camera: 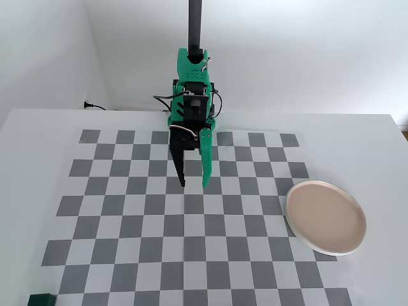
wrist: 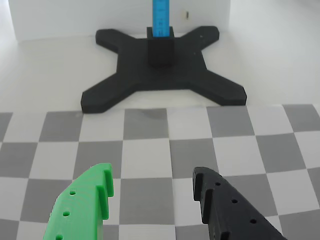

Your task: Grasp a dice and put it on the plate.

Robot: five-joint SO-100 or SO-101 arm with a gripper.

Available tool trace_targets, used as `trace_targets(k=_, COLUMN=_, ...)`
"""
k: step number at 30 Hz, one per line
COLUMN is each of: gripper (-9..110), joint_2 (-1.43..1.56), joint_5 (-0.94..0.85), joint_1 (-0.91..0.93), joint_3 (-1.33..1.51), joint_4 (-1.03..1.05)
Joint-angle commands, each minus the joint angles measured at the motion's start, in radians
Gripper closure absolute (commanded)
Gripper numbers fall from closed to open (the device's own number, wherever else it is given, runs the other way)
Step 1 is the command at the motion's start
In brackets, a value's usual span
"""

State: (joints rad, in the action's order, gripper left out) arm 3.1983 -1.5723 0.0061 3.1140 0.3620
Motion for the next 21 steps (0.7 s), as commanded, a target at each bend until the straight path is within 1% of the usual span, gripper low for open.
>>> trace_targets(k=1, gripper=89, joint_2=-0.155, joint_5=0.012, joint_1=0.021, joint_3=-0.12, joint_4=-0.094)
trace_targets(k=7, gripper=89, joint_2=-0.569, joint_5=0.061, joint_1=0.12, joint_3=-0.368, joint_4=-0.207)
trace_targets(k=13, gripper=88, joint_2=-0.956, joint_5=0.071, joint_1=0.241, joint_3=-0.58, joint_4=-0.337)
trace_targets(k=21, gripper=87, joint_2=-1.304, joint_5=0.094, joint_1=0.394, joint_3=-0.874, joint_4=-0.35)
